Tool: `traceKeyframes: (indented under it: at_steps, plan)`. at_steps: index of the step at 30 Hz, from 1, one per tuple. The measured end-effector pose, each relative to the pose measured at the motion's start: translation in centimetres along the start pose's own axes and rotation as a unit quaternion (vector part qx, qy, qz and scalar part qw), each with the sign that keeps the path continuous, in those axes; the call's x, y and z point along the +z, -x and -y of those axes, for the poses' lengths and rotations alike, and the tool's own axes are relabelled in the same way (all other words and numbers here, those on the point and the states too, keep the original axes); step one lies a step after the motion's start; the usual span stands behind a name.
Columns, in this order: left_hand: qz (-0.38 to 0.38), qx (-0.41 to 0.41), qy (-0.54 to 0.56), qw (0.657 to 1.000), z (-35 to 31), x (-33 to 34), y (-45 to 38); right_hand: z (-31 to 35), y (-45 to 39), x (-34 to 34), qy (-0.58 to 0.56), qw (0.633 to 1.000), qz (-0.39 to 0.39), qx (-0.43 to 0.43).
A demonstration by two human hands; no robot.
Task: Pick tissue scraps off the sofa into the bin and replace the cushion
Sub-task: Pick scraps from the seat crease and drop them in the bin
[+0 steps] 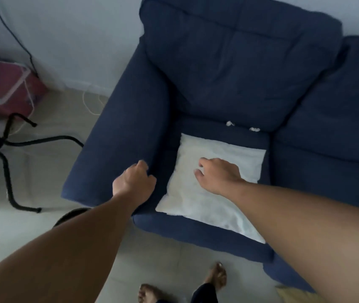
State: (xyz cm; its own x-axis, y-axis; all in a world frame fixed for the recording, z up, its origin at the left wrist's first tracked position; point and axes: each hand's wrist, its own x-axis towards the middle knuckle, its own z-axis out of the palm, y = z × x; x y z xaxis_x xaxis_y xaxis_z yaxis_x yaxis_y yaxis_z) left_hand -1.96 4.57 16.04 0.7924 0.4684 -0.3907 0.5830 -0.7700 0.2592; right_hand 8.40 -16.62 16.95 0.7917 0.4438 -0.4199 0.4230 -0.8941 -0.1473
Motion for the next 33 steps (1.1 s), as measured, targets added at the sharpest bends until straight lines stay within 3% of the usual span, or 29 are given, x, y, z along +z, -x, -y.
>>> traceKeyframes:
  at_steps: [8,16,25,33]
  plan:
    - [0.022,0.079,-0.05,0.995,-12.5,2.3,-1.9,-11.9,0.4,-1.5,-0.048,0.992,-0.036,0.111]
    - [0.025,0.11,-0.078,0.991,-22.1,4.5,-3.6,-20.8,0.4,-1.9,-0.079,0.984,-0.041,0.153]
    - [0.043,0.135,-0.119,0.983,-29.0,7.0,-7.3,-26.0,-1.6,-1.7,-0.112,0.974,-0.056,0.191]
    - [0.08,0.155,-0.106,0.979,-30.2,8.9,-13.1,-26.4,-6.6,-1.4,-0.127,0.964,-0.048,0.231]
